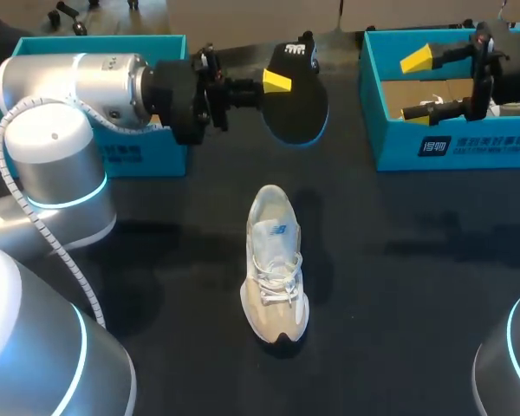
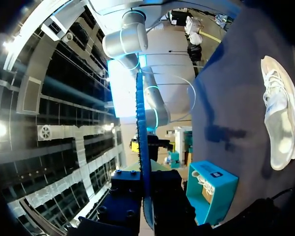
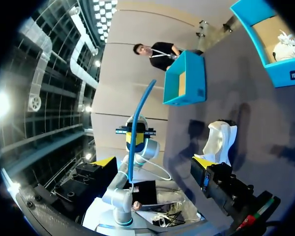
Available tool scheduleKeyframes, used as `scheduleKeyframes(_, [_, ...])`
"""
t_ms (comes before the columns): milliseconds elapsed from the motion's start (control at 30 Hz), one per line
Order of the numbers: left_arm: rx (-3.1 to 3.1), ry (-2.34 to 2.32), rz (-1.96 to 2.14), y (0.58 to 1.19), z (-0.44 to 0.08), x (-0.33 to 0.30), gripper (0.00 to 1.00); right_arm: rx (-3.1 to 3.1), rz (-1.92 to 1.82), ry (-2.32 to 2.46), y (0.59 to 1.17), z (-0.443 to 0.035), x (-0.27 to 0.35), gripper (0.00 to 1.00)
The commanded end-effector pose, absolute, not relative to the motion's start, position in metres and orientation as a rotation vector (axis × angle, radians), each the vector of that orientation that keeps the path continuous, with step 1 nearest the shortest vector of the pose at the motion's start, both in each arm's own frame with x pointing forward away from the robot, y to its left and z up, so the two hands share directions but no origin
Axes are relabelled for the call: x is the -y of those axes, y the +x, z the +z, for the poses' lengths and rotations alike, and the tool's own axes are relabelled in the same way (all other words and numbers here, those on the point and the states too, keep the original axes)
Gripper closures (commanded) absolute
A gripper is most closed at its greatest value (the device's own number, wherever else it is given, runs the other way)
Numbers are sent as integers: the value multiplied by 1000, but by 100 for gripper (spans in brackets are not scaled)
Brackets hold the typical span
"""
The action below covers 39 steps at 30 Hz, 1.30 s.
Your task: Take the shoe out of the shoebox, open the shoe tongue, remove and reinsert the insole, then place the shoe into the shoebox
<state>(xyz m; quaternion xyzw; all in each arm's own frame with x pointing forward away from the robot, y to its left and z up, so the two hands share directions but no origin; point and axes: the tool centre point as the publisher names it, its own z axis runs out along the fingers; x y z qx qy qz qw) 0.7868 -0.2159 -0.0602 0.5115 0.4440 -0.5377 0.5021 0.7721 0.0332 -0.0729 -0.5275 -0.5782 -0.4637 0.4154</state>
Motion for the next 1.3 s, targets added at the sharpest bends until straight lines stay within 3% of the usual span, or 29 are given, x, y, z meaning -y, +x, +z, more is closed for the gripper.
scheduleKeyframes(33, [-1070, 1238, -1299, 788, -61, 216, 100, 1452, -1166, -1327, 771, -73, -34, 0])
scheduleKeyframes(700, [-1071, 1273, -1332, 766, -68, 195, 100, 1414, -1179, -1268, 765, -74, -16, 0])
scheduleKeyframes(1300, [-1935, 764, -1761, 752, -57, 188, 100, 1414, -1179, -1268, 765, -74, -16, 0])
